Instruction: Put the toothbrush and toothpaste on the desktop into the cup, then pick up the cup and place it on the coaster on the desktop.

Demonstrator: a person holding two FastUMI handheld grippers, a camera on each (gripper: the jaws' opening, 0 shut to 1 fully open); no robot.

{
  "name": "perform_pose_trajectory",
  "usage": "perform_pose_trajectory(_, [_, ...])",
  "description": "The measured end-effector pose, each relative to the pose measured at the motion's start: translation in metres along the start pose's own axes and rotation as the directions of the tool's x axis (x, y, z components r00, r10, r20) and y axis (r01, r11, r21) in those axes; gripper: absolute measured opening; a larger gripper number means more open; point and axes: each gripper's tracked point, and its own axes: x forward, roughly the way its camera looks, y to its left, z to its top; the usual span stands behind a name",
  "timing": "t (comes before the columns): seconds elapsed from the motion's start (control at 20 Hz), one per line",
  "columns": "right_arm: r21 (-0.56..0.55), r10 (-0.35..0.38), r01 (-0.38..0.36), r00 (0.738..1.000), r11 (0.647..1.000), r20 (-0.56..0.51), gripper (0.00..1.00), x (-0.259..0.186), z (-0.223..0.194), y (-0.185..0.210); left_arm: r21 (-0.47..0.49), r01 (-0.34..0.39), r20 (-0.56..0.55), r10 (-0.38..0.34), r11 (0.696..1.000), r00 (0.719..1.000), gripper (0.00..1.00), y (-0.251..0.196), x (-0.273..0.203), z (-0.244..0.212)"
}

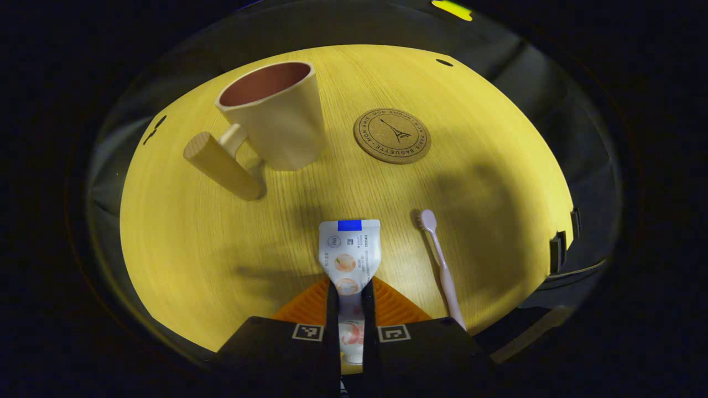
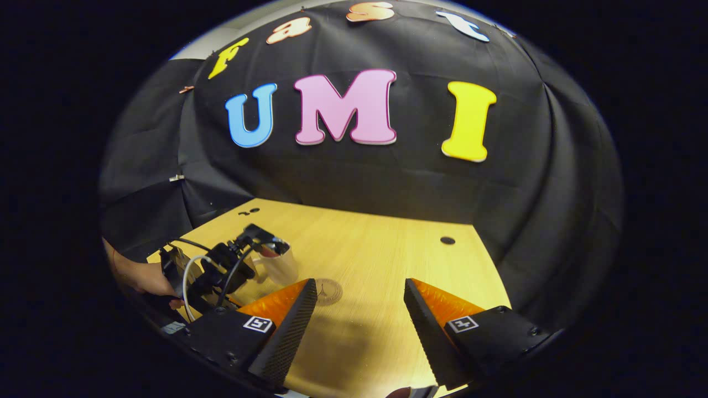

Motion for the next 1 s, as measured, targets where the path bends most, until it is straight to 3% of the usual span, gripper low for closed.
perform_pose_trajectory(0.25, [0.017,-0.056,0.059,0.983,0.998,-0.174,0.97,-0.003,-0.048,0.031,0.069,0.119,0.113,-0.126,0.990,0.986,0.19,0.004,-0.034,-0.001])
perform_pose_trajectory(0.45, [0.032,-0.093,0.106,0.956,0.994,-0.278,0.98,-0.005,-0.077,0.054,0.107,0.200,0.232,-0.220,0.974,0.947,0.19,0.011,-0.059,0.014])
perform_pose_trajectory(0.75, [0.046,-0.108,0.141,0.897,0.989,-0.429,0.98,0.012,-0.127,0.087,0.141,0.295,0.419,-0.327,0.945,0.847,0.18,0.032,-0.146,0.056])
perform_pose_trajectory(1.0, [0.089,-0.114,0.196,0.822,0.977,-0.557,0.93,0.018,-0.169,0.105,0.197,0.322,0.572,-0.375,0.926,0.729,0.18,0.045,-0.203,0.113])
